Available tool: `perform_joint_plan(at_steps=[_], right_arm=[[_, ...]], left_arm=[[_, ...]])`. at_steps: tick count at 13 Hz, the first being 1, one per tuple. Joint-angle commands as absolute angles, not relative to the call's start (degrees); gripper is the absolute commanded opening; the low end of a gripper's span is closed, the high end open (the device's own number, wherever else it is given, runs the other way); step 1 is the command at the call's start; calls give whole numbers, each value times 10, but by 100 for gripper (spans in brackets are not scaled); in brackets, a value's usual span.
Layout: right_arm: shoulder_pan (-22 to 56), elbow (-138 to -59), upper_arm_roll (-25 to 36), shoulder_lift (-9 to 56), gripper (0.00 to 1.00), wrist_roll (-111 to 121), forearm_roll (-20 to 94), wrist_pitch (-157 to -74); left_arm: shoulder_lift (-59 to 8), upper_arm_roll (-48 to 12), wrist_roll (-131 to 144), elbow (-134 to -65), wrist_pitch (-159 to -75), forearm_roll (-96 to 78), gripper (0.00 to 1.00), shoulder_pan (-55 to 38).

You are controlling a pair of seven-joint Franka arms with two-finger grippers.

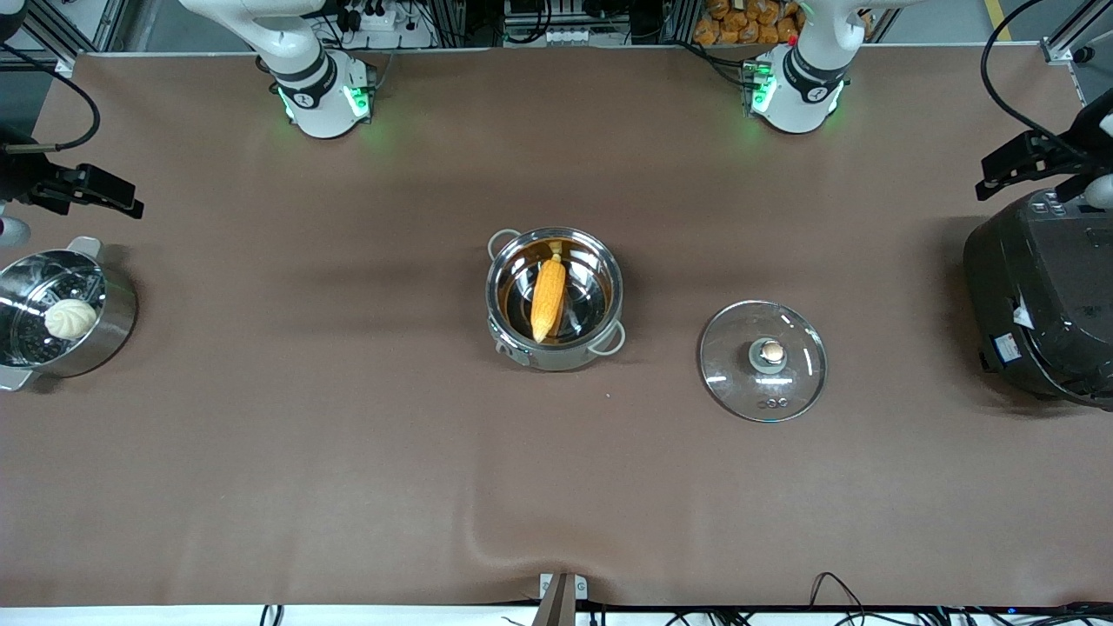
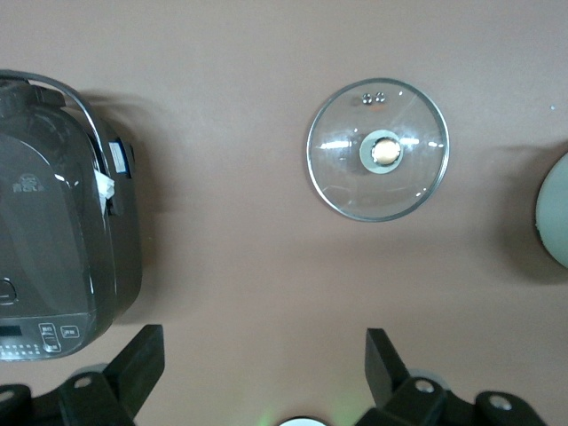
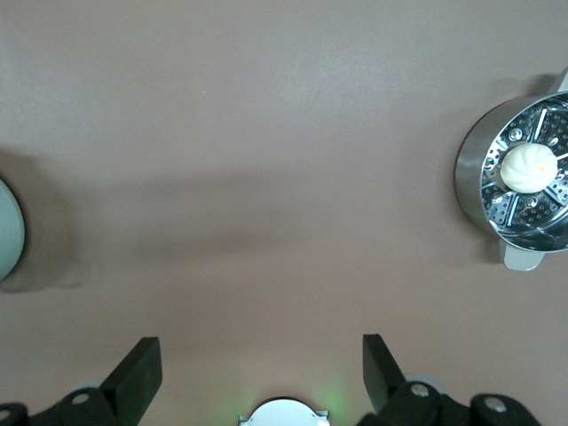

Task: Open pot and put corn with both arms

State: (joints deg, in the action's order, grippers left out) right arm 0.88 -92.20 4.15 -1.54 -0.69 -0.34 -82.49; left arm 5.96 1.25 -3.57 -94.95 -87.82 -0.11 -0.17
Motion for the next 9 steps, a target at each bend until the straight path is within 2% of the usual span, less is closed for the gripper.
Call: perform_joint_plan(at_steps=[1, 9], right_arm=[[2, -912, 33, -13, 100, -8, 6, -816], [-2, -910, 31, -5, 100, -4, 0, -820]], left_arm=[[33, -4, -44, -911, -862, -10, 100, 7], [33, -20, -48, -911, -864, -8, 100, 10]])
